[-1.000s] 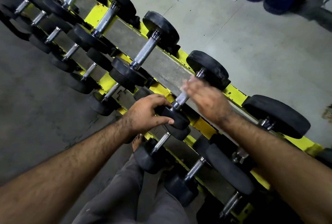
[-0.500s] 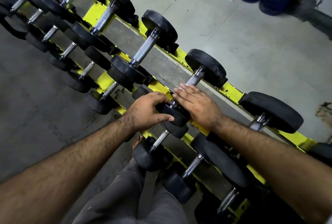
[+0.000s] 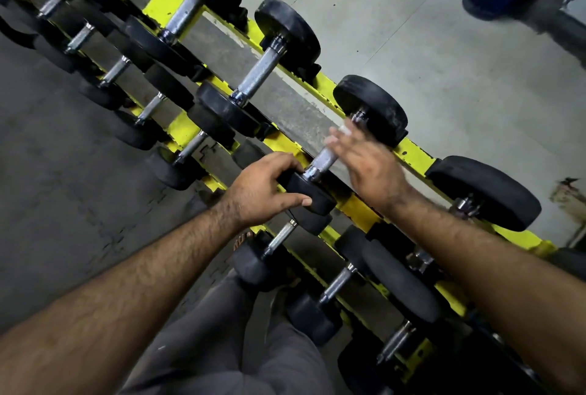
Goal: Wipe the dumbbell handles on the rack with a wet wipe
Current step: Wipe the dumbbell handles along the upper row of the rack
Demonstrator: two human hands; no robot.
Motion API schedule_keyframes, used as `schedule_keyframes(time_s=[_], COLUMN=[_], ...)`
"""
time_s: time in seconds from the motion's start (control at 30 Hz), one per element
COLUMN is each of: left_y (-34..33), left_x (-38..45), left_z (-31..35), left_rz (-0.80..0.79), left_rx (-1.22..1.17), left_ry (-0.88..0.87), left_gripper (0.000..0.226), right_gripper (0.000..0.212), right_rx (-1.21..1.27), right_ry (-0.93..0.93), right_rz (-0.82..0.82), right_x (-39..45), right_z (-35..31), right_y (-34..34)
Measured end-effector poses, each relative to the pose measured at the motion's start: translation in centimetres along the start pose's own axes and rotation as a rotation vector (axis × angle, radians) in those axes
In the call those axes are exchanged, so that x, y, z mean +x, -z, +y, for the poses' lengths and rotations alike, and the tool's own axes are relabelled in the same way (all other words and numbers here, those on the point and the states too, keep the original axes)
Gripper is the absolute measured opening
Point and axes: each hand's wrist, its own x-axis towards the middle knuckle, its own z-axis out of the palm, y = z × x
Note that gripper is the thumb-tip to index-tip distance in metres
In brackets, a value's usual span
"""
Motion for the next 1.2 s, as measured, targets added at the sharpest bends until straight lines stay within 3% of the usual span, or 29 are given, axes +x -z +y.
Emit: schedule_keyframes(time_s=[0.13, 0.2, 0.3, 0.47, 0.6, 0.77, 0.9, 0.93, 1.07, 1.1, 1.2], left_y=[-0.1, -0.2, -0.4, -0.7, -0.5, -0.9, -1.7, -1.9, -1.5, -1.0, 0.7], left_x=[0.1, 0.0, -0.1, 0.0, 0.0, -0.5, -0.7, -0.7, -0.6, -0.6, -0.2], left_z=[0.3, 0.1, 0.0, 0.1, -0.2, 0.8, 0.9, 0.9, 0.4, -0.1, -1.4], left_rz=[-0.005, -0.003, 0.015, 0.009, 0.016, 0.036, 0.058, 0.053, -0.016, -0.02, -0.046], left_rx=[0.001, -0.005, -0.005, 0.018, 0.008, 0.055, 0.161, 0.19, 0.175, 0.128, 0.033], left_ry=[-0.005, -0.001, 0.003, -0.031, -0.033, -0.04, -0.076, -0.089, -0.156, -0.158, -0.12], left_gripper=[0.061, 0.055, 0.051, 0.051, 0.049, 0.053, 0.057, 0.058, 0.059, 0.057, 0.052], right_gripper=[0.047, 0.047, 0.054, 0.057, 0.065, 0.058, 0.053, 0.051, 0.05, 0.047, 0.047], right_rx=[-0.033, -0.068, -0.09, -0.136, -0.171, -0.171, -0.221, -0.215, -0.2, -0.231, -0.305], right_ry=[0.35, 0.28, -0.002, 0.306, -0.073, 0.233, -0.141, -0.159, 0.09, 0.068, -0.224], right_rz=[-0.173, -0.104, -0.02, -0.255, -0.131, -0.302, -0.177, -0.185, -0.408, -0.416, -0.355], right_x=[-0.1, 1.0, 1.1, -0.1, 0.5, 0.0, 1.4, 1.3, 0.9, 1.5, 3.1], right_z=[-1.5, 0.3, 0.3, -1.1, 0.1, -1.8, -1.0, -2.1, -4.2, -3.6, -3.0], right_y=[-0.6, 0.2, 1.0, 0.0, 1.3, 0.7, 3.0, 2.6, 1.6, 2.1, 3.6])
